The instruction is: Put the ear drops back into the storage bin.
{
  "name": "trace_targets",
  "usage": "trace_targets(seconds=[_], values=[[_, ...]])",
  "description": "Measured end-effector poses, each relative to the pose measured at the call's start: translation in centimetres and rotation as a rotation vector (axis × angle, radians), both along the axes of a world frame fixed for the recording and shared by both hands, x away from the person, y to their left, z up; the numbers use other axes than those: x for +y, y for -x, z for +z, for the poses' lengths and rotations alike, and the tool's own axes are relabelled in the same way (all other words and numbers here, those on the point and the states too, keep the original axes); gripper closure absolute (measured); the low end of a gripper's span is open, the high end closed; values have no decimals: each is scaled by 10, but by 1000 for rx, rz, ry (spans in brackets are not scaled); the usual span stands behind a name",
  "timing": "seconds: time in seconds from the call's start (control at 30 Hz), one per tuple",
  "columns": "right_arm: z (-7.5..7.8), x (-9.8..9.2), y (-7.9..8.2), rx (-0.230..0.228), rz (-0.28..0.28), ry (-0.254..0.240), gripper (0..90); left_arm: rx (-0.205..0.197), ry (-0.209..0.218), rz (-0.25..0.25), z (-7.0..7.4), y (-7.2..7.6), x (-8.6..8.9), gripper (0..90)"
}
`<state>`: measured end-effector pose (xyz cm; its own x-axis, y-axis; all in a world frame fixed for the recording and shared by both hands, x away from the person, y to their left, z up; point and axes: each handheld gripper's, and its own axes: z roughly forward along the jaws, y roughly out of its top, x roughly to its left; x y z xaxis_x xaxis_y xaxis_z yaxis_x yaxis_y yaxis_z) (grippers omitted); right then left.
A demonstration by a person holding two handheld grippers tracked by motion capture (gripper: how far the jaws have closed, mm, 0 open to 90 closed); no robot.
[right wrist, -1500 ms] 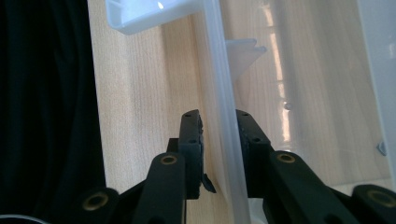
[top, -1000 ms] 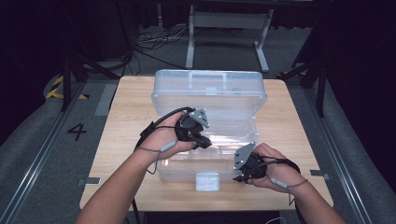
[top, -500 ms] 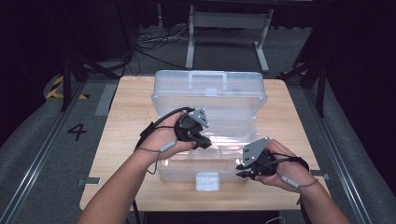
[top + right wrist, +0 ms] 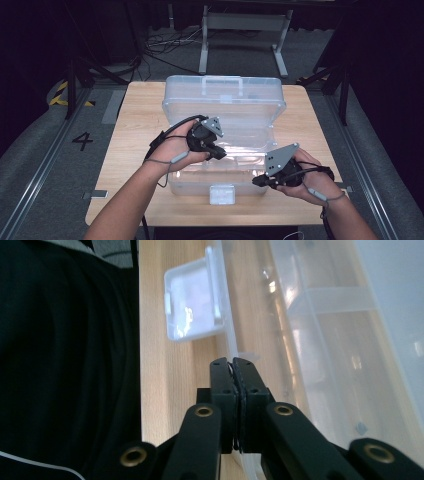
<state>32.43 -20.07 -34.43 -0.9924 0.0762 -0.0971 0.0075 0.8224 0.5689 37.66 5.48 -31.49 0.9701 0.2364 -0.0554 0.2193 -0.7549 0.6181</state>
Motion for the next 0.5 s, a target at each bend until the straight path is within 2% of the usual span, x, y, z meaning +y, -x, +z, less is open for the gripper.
trace_targets(seconds=[0.13,0.27,0.5], values=[[4,-4,-1,1,-16,-55,900,0,-2,-1,0,0,0,855],[8,-9,-2,17,-49,-145,900,-2,-5,-1,0,1,-1,856],[13,-19,-6,-3,-127,-260,900,-13,-11,-1,0,3,-1,856]])
